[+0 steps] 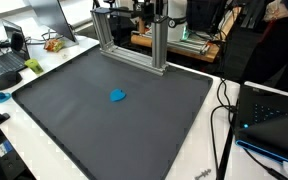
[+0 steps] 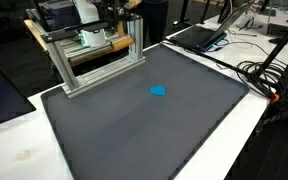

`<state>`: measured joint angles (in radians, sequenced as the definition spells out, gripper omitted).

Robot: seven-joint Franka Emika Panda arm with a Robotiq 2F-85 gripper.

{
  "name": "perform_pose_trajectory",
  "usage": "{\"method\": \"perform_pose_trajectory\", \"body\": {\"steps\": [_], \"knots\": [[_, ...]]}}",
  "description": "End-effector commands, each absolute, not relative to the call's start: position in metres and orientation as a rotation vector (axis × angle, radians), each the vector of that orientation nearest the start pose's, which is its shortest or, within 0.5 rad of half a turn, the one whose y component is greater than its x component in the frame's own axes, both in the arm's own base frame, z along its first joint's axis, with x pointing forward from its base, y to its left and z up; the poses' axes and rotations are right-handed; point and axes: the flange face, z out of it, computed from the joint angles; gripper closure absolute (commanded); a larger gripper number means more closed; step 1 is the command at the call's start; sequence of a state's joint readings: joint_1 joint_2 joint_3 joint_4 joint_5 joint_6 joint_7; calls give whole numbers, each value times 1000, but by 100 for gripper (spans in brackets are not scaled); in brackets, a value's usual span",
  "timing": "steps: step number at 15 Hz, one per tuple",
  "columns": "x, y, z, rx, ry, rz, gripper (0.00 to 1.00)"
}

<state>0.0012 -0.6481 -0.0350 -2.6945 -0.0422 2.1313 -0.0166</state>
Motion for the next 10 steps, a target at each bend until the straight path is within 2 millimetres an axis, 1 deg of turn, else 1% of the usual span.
{"method": "perform_pose_trajectory", "body": {"steps": [1, 2, 3, 5, 6, 7, 10], "knots": [[337, -11, 433, -3142, 40, -128, 28], [338, -11, 433, -3139, 52, -139, 26], [339, -10, 433, -3148, 69, -135, 20], [340, -7, 434, -3152, 72, -132, 6], [341, -6, 435, -3159, 74, -131, 2], [342, -5, 435, -3167, 82, -137, 0], [345, -2, 437, -3183, 103, -160, 0]]}}
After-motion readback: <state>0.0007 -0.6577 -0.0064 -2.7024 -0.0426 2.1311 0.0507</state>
